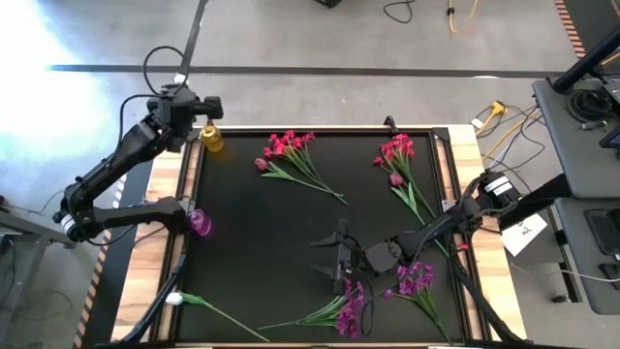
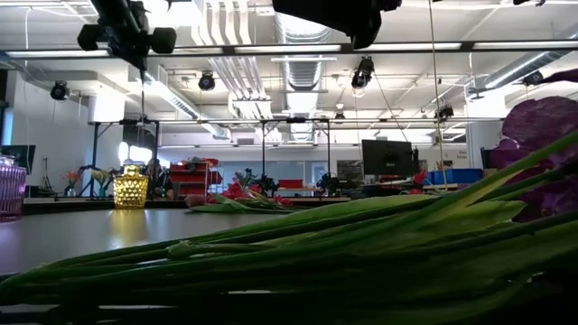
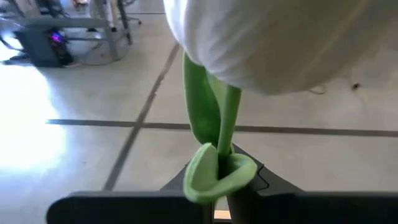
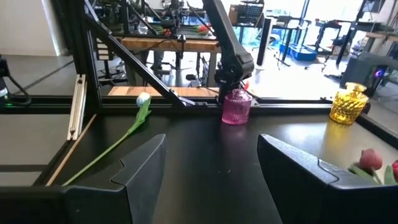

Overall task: Sort flowers into vase by color
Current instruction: Put the top white flower into the yellow vase

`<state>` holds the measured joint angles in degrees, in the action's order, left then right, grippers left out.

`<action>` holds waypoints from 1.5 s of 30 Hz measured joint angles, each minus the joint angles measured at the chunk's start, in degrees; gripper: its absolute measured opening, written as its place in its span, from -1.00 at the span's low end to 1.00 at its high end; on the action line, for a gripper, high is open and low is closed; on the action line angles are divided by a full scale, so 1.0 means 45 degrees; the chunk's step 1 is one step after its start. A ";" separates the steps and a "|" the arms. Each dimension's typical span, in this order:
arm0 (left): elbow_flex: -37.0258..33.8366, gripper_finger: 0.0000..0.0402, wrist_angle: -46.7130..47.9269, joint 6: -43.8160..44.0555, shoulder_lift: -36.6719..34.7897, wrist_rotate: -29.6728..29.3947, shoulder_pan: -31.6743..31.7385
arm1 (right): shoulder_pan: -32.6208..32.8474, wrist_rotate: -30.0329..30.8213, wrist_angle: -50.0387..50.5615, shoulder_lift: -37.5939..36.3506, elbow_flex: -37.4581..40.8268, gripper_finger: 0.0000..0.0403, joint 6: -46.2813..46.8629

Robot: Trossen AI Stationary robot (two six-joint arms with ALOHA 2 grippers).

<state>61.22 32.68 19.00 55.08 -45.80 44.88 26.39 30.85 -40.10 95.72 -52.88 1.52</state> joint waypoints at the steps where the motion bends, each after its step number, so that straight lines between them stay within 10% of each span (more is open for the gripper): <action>1: -0.0014 -0.99 0.0012 -0.0006 0.0143 -0.0163 0.0000 | 0.0000 0.0000 0.0042 0.0000 0.0000 0.21 0.0009; 34: 0.0008 -0.97 0.0703 0.1278 0.1325 -0.0944 -0.0058 | -0.0010 0.0039 0.0303 0.0002 0.0010 0.21 0.0329; 45: 0.0896 -0.33 0.3989 0.1610 0.1859 -0.0453 -0.0058 | -0.0034 0.0040 0.1147 0.0005 0.0015 0.21 0.1098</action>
<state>65.25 50.63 26.25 63.44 -47.84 44.62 26.24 31.03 -34.94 95.74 -52.82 6.46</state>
